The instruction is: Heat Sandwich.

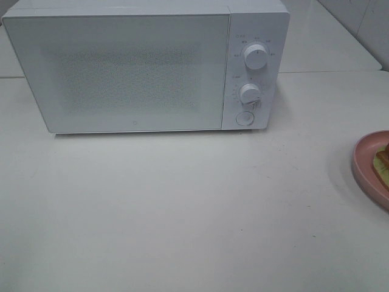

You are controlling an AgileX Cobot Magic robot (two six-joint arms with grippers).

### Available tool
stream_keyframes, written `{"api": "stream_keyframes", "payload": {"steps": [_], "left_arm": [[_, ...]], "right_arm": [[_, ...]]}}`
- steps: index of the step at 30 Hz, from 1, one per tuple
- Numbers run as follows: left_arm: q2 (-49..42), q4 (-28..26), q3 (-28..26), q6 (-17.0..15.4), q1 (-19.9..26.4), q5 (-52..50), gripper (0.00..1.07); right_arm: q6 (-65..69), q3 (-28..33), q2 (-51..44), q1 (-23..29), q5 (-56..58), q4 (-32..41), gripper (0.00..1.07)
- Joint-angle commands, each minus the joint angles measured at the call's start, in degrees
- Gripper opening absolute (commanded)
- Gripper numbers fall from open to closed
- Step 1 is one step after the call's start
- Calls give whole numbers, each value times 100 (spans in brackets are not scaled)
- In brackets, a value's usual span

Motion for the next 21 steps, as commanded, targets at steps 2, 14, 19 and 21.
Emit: {"api": "stream_keyframes", "payload": {"steps": [2,14,19,21], "left_arm": [[-126,-52,17,-46,-29,-69,79],[-126,-52,17,-46,-29,-69,79],[-126,-52,17,-46,-29,-69,79],[-126,-52,17,-46,-29,-69,79]], "right_arm": [[-40,11,-120,6,-29,-29,58],[-23,11,-149,212,-29,-34,58],[-23,11,-149,212,-29,-34,58],[-23,11,-149,212,-29,-34,58]]}}
